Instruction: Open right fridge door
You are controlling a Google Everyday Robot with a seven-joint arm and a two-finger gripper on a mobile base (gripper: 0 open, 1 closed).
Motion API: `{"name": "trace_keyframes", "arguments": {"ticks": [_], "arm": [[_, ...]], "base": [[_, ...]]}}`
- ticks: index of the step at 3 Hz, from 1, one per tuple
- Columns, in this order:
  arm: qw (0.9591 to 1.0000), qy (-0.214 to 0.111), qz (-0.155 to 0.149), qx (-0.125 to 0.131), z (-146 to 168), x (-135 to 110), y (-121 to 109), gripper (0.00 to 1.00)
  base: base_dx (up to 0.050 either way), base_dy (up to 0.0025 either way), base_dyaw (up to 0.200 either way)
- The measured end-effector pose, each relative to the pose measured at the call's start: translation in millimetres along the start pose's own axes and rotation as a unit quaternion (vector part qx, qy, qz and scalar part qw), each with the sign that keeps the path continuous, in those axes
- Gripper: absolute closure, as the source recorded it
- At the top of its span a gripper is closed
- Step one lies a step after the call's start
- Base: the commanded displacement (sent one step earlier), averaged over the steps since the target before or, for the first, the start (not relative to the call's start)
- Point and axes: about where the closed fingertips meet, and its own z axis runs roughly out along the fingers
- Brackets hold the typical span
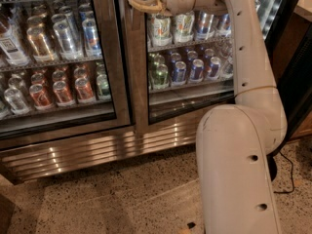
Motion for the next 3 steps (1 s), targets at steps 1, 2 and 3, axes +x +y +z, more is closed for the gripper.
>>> {"name": "trace_keyframes", "arguments": {"ticks": [1, 2, 3], "arm": [[1.0000, 0.000, 0.000, 0.000, -5.4, -0.2, 0.3, 0.98], [1.0000, 0.000, 0.000, 0.000, -10.4, -2.2, -0.5, 0.84], [1.0000, 0.000, 0.000, 0.000, -11.1, -3.5, -1.9, 0.99]], "base": [[0.000, 0.00000, 0.000], [0.000, 0.00000, 0.000], [0.000, 0.00000, 0.000]]}}
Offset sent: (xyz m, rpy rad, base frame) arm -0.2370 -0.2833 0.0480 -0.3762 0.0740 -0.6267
